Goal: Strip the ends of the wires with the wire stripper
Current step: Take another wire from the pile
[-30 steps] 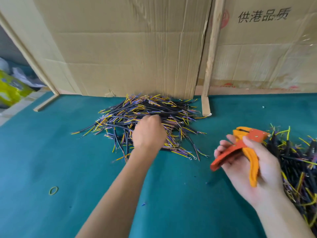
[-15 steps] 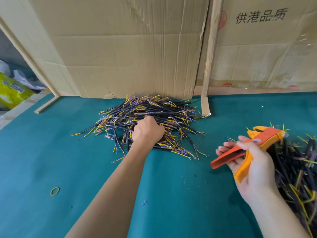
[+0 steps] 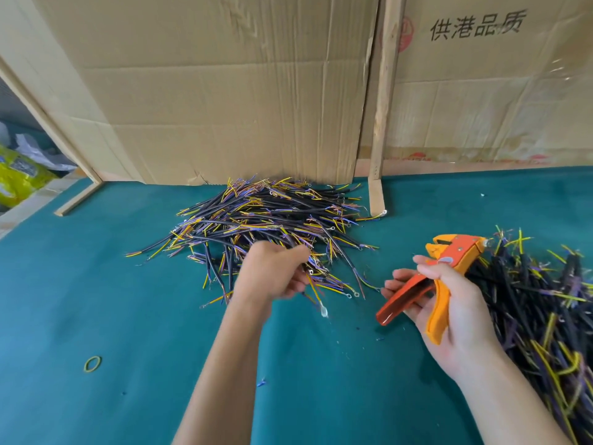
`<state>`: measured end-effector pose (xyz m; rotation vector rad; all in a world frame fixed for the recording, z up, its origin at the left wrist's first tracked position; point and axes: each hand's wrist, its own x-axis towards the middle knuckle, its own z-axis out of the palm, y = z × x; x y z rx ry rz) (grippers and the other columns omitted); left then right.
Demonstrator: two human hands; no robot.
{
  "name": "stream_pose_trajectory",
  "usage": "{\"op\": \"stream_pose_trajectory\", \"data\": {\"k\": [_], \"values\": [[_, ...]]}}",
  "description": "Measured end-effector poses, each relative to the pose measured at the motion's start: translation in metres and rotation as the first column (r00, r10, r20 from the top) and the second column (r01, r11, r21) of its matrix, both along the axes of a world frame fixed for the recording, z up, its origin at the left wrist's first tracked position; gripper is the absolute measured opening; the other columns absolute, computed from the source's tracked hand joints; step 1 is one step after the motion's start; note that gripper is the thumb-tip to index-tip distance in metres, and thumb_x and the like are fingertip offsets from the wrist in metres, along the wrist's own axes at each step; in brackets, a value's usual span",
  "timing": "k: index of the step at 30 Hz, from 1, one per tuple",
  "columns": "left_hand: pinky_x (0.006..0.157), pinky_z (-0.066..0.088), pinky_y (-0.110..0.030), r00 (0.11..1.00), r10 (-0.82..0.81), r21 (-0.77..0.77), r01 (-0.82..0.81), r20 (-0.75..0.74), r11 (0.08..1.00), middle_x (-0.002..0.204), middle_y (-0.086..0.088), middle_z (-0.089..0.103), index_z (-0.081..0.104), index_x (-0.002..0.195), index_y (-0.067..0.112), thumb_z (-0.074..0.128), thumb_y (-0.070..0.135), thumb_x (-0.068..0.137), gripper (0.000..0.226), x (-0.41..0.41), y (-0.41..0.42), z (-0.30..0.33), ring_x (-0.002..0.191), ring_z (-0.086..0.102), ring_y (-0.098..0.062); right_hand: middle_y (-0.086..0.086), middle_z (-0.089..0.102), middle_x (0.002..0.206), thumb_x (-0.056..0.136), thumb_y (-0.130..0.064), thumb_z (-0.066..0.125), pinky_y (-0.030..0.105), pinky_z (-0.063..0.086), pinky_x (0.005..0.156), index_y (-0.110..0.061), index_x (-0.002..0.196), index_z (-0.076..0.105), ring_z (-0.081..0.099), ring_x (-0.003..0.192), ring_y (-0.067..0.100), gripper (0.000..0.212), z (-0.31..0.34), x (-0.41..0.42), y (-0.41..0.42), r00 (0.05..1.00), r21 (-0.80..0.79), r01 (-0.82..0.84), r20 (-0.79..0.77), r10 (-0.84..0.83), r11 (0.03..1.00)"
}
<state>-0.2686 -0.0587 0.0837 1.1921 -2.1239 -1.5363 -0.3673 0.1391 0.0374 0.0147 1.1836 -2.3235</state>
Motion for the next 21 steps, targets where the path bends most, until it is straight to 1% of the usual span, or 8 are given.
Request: {"op": "stream_pose_trajectory", "data": {"k": [2,4,6,8,11,15,18,21], "values": [[0.038,0.039,-0.018,0.978,-0.055,0.052,0.066,-0.201,0.996,0.056,-0.006,0.066,0.063,0.064,0.012,0.063,0.016,0.087,0.023,0.010,0.029,-0.012,0.044,0.059,-0.016,0.021,0.069,0.082,0.096,-0.009,0.053,0.043,0.062,0.066,-0.007,0.119,0.058,0.070,0.068,0.033,0.023,0.002,0.000,0.002,0.999,0.018,-0.053,-0.011,0.053,0.998],[0.039,0.040,-0.020,0.928,-0.038,0.071,0.070,-0.371,0.995,0.061,-0.007,0.066,0.061,0.073,0.010,0.064,0.019,0.088,0.017,0.006,0.053,-0.025,0.048,0.063,-0.019,0.020,0.069,0.081,0.096,-0.011,0.052,0.042,0.061,0.061,-0.004,0.122,0.060,0.067,0.064,0.032,0.028,0.003,0.001,0.004,0.992,0.048,-0.120,-0.024,0.122,0.992],[0.040,0.041,-0.023,0.894,0.026,0.032,-0.013,-0.447,0.999,0.067,-0.011,0.066,0.058,0.080,0.008,0.063,0.017,0.094,0.017,-0.007,0.064,-0.034,0.052,0.068,-0.022,0.021,0.069,0.083,0.093,-0.013,0.055,0.042,0.061,0.059,-0.002,0.124,0.060,0.065,0.063,0.032,0.033,0.004,0.001,0.007,0.981,0.070,-0.189,-0.038,0.192,0.979],[0.041,0.044,-0.025,0.854,0.092,0.011,-0.100,-0.512,0.995,0.078,-0.018,0.066,0.053,0.084,0.008,0.056,0.015,0.101,0.018,-0.019,0.068,-0.035,0.059,0.073,-0.025,0.023,0.070,0.089,0.082,-0.018,0.062,0.042,0.060,0.059,-0.001,0.126,0.059,0.064,0.064,0.032,0.047,0.005,0.001,0.010,0.966,0.093,-0.246,-0.053,0.251,0.965],[0.045,0.051,-0.025,0.732,0.192,0.169,-0.105,-0.654,0.980,0.082,-0.021,0.068,0.045,0.087,0.009,0.049,0.013,0.105,0.019,-0.026,0.066,-0.038,0.070,0.076,-0.028,0.026,0.073,0.104,0.074,-0.023,0.065,0.042,0.059,0.060,-0.001,0.129,0.056,0.064,0.065,0.032,0.059,0.005,0.001,0.009,0.948,0.130,-0.297,-0.080,0.308,0.946],[0.051,0.054,-0.025,0.670,0.240,0.344,0.024,-0.702,0.939,0.081,-0.019,0.072,0.042,0.089,0.010,0.043,0.013,0.107,0.018,-0.028,0.062,-0.042,0.069,0.074,-0.029,0.026,0.072,0.114,0.072,-0.018,0.068,0.042,0.059,0.062,-0.001,0.130,0.055,0.066,0.067,0.033,0.062,0.001,-0.002,0.006,0.951,0.103,-0.278,-0.109,0.288,0.955],[0.050,0.053,-0.024,0.669,0.189,0.349,0.112,-0.719,0.930,0.080,-0.019,0.073,0.042,0.092,0.011,0.043,0.014,0.107,0.015,-0.027,0.057,-0.040,0.063,0.072,-0.026,0.027,0.071,0.116,0.071,-0.007,0.071,0.043,0.059,0.064,-0.002,0.129,0.055,0.068,0.073,0.036,0.060,0.000,-0.002,0.005,0.959,0.037,-0.269,-0.080,0.271,0.963],[0.049,0.051,-0.023,0.723,0.094,0.317,0.179,-0.685,0.931,0.078,-0.015,0.072,0.044,0.092,0.009,0.048,0.015,0.106,0.016,-0.032,0.064,-0.041,0.061,0.070,-0.025,0.026,0.071,0.116,0.075,-0.014,0.064,0.042,0.060,0.066,-0.001,0.131,0.054,0.071,0.080,0.038,0.059,-0.001,-0.001,0.004,0.957,-0.027,-0.286,-0.065,0.284,0.958]]}}
